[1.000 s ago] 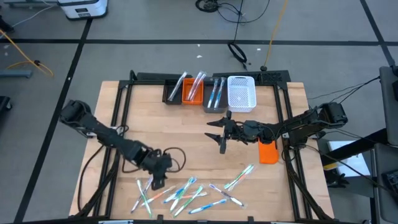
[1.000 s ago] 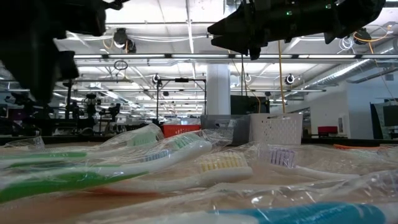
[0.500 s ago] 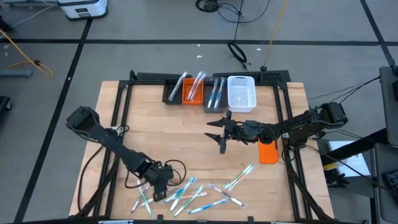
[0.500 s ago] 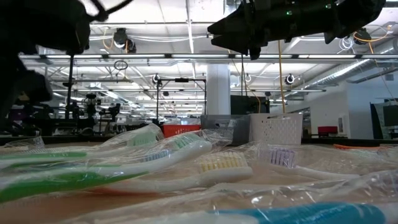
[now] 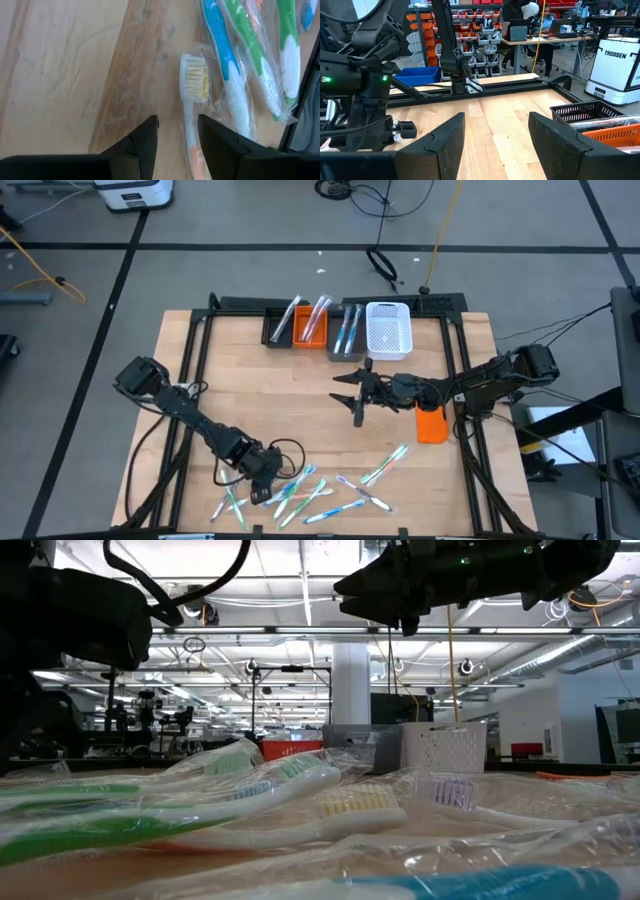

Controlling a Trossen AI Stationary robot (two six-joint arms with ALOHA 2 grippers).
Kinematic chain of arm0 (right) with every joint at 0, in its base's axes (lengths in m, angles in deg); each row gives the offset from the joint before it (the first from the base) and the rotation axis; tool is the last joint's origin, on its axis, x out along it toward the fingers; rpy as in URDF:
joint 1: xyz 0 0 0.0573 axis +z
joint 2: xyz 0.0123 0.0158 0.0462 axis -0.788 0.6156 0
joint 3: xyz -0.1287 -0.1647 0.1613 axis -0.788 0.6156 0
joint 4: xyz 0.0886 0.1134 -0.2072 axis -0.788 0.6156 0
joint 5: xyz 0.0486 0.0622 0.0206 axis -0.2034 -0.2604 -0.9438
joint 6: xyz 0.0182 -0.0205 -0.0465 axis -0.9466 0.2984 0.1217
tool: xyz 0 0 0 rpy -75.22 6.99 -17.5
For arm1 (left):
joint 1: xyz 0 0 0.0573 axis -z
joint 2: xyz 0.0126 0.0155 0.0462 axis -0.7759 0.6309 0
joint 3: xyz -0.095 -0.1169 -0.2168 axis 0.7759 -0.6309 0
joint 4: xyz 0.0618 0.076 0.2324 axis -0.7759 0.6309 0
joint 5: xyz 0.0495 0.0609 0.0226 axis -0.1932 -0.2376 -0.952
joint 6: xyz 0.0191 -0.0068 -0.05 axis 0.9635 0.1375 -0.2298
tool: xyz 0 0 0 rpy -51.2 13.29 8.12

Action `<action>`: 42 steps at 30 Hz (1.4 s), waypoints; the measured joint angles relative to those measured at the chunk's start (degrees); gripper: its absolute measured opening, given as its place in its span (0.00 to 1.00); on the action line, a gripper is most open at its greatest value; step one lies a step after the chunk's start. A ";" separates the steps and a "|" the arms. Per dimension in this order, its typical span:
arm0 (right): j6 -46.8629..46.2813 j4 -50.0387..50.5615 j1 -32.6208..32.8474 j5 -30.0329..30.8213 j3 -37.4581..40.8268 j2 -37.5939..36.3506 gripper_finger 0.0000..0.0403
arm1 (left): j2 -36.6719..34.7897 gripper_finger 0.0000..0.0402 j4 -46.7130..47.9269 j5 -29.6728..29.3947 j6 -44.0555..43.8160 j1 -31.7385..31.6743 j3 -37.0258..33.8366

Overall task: Pick & Place Toothbrushes
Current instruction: Put the orange toothbrush into the black bin

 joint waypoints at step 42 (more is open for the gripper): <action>-5.99 1.98 1.16 -9.16 0.00 0.00 0.52 | -17.69 0.00 -7.82 -32.25 23.03 -10.06 -0.11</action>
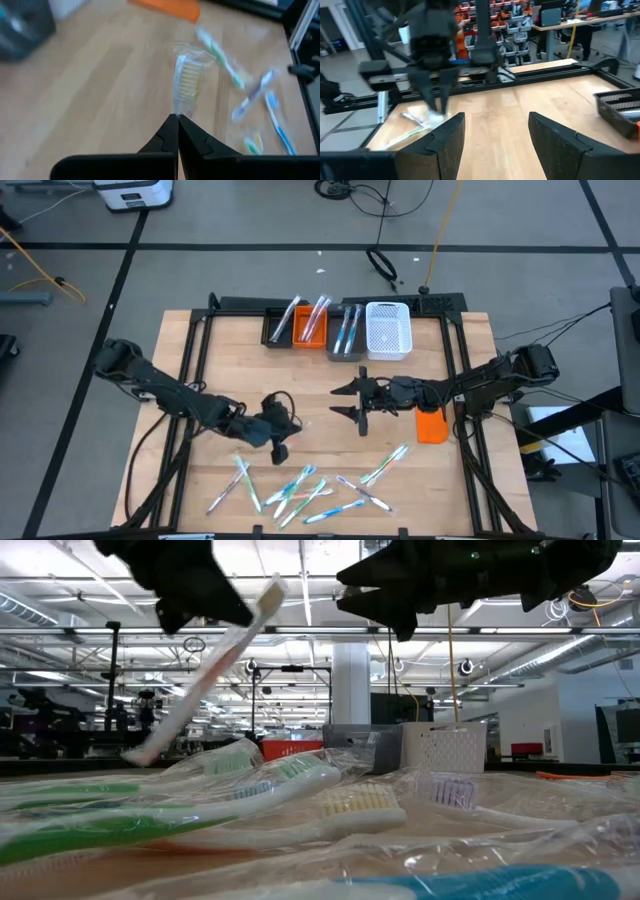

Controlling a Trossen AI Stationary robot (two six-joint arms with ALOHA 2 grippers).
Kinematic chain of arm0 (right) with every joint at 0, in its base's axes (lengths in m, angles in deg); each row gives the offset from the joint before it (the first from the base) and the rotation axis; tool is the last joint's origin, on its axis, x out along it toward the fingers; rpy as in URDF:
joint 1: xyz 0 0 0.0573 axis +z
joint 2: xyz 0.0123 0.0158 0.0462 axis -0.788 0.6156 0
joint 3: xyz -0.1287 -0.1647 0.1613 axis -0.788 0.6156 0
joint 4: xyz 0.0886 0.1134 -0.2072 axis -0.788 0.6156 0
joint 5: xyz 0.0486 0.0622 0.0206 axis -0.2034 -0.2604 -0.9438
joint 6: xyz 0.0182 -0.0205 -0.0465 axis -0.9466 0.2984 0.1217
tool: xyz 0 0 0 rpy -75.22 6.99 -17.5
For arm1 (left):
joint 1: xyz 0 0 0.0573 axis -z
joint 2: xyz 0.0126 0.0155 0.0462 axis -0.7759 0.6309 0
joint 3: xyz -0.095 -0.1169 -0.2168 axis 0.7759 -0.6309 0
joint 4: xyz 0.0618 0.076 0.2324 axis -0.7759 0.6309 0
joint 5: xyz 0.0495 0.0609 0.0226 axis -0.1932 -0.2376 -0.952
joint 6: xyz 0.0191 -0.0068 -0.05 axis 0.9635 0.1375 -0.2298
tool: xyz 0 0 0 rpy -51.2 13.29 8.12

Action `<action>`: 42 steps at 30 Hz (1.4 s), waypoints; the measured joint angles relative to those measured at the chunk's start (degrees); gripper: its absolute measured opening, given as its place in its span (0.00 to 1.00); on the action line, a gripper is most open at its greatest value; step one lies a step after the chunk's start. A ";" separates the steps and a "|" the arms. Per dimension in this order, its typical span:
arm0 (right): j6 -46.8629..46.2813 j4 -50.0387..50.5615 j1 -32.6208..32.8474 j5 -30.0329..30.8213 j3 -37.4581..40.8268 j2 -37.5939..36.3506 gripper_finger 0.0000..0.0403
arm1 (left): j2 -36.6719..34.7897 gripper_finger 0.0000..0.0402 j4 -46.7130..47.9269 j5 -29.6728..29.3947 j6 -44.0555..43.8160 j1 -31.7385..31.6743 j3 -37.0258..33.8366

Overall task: Pick & Place Toothbrushes
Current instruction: Put the orange toothbrush into the black bin

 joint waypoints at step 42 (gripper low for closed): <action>4.73 -5.89 1.96 0.51 -0.02 0.04 0.24 | 4.37 0.00 -44.39 3.65 27.10 -11.84 0.04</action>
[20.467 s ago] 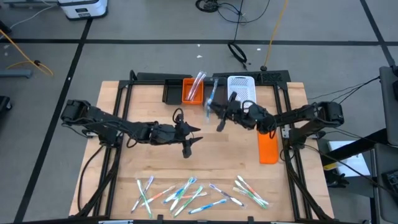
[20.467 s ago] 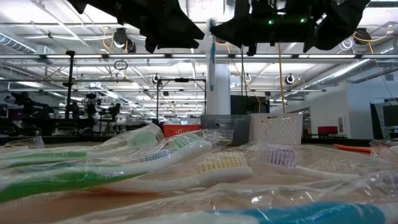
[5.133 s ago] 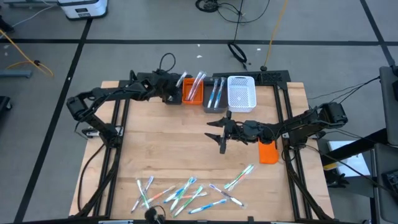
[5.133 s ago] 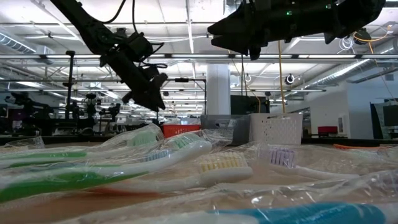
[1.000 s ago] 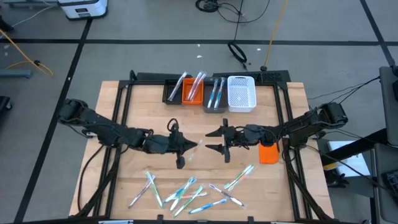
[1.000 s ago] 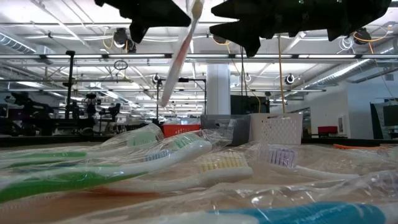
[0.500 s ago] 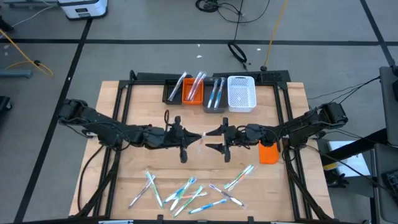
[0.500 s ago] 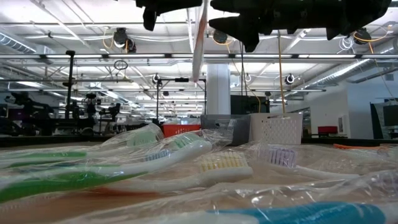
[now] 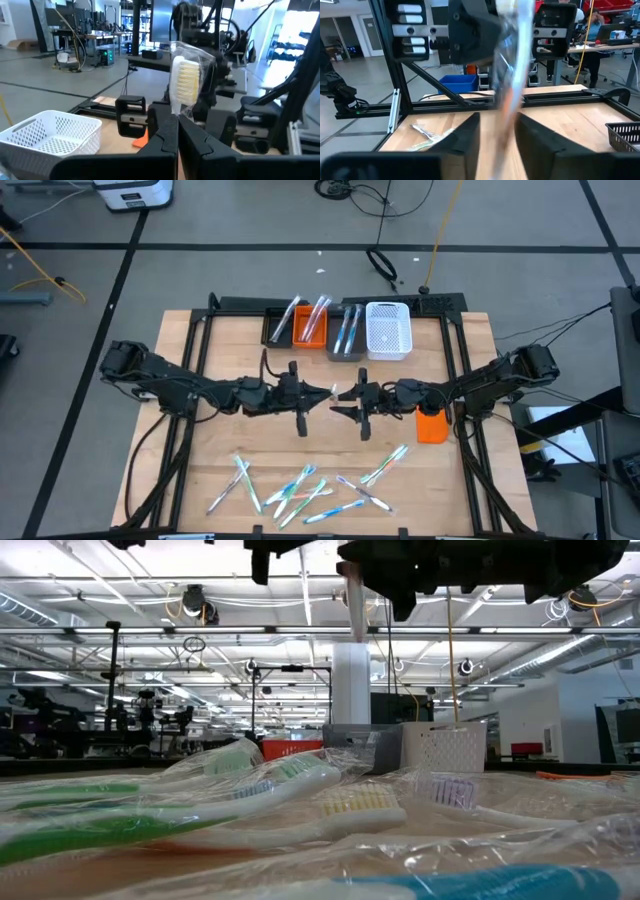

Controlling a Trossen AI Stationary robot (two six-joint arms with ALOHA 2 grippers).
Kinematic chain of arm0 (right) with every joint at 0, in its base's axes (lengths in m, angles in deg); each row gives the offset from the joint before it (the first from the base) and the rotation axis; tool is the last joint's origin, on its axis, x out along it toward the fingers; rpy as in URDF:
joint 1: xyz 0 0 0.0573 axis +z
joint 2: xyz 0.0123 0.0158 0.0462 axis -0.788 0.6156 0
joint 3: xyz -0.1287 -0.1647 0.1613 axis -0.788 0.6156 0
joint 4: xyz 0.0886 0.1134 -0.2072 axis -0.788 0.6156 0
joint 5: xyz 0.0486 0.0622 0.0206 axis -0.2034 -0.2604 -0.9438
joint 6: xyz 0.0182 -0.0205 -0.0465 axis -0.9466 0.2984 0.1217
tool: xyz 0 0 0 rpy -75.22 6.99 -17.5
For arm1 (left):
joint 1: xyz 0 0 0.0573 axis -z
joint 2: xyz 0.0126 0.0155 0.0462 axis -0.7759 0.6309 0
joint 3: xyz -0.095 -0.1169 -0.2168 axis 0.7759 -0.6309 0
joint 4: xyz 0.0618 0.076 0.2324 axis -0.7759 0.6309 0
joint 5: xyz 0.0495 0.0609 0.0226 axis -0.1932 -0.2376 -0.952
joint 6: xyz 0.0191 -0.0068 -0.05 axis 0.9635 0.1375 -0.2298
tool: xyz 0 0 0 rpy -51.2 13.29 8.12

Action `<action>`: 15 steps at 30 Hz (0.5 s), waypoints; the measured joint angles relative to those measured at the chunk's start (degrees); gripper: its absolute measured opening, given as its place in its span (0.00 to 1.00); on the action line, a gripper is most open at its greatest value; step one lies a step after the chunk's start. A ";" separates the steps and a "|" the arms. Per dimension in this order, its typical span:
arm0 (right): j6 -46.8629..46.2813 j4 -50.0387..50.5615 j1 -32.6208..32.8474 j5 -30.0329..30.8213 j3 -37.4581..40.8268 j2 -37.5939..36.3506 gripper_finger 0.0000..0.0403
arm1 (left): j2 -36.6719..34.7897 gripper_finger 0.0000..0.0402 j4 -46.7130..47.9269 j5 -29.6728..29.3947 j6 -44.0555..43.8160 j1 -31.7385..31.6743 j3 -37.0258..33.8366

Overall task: Pick & Place Toothbrushes
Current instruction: Put the orange toothbrush into the black bin

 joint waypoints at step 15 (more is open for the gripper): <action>3.02 1.46 -0.25 4.24 -0.11 -0.02 0.03 | -1.27 0.00 2.25 -0.76 4.43 -1.33 -0.02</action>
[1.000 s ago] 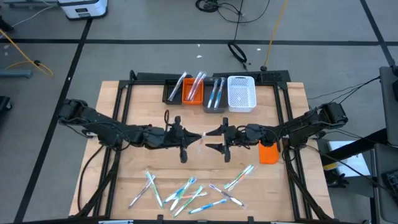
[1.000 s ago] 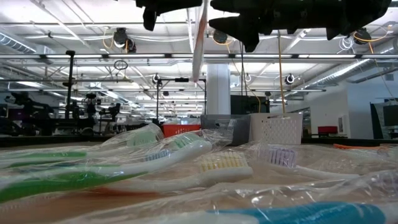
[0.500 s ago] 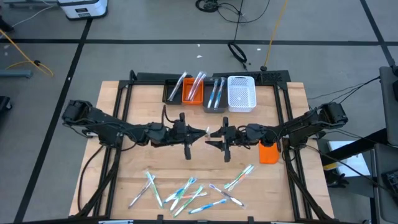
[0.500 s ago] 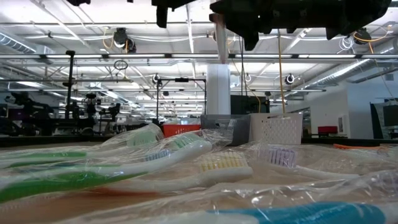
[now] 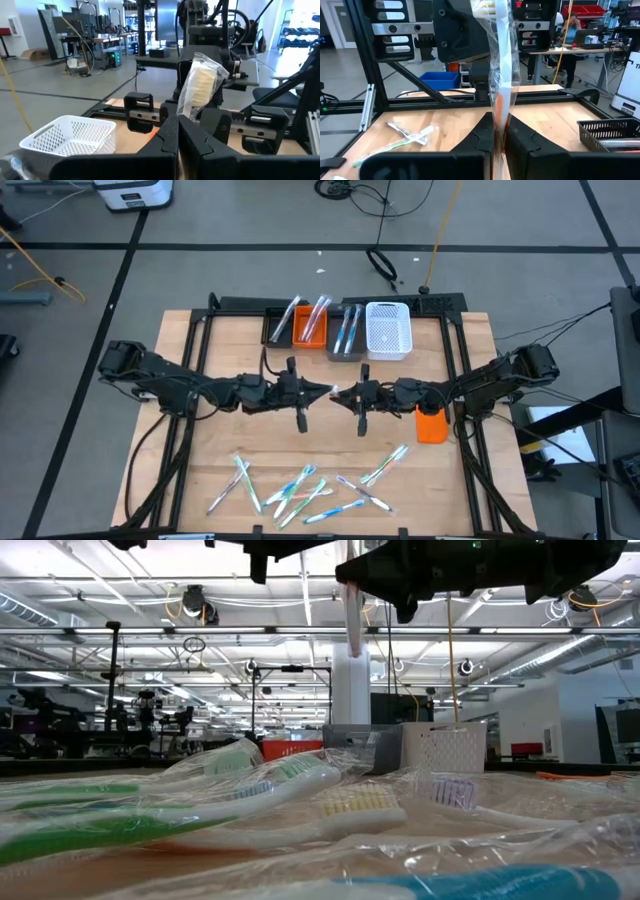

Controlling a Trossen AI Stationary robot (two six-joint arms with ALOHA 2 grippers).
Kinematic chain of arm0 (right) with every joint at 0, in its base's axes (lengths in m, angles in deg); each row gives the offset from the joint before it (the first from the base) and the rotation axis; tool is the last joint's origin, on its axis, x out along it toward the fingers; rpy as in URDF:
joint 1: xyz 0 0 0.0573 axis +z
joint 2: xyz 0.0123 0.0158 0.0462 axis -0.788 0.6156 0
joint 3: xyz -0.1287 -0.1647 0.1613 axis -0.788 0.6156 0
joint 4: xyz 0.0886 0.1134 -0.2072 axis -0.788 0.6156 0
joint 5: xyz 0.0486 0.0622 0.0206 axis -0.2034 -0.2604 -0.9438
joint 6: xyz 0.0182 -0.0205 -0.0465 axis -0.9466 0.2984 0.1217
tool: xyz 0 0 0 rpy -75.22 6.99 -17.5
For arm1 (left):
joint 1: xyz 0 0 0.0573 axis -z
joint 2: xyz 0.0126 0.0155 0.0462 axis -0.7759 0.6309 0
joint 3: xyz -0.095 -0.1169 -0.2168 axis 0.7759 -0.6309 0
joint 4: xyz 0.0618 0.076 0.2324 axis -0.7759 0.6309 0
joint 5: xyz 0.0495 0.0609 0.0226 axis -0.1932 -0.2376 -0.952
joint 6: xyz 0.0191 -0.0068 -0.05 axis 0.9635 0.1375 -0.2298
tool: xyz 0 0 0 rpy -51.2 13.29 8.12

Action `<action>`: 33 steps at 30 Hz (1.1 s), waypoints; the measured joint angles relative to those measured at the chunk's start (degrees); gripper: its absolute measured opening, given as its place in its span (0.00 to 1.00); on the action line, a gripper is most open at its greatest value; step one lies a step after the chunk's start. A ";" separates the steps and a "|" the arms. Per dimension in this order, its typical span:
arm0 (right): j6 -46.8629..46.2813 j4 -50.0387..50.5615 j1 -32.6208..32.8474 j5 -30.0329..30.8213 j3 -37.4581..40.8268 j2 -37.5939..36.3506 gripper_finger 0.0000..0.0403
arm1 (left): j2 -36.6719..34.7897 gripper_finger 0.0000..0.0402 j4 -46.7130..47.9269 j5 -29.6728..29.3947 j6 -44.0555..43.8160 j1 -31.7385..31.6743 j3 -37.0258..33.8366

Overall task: Pick & Place Toothbrushes
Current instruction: Put the orange toothbrush into the black bin

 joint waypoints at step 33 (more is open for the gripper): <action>1.06 -14.01 -7.98 -6.31 0.11 -3.97 0.03 | -3.64 0.21 12.23 -4.42 -4.52 -2.07 -0.02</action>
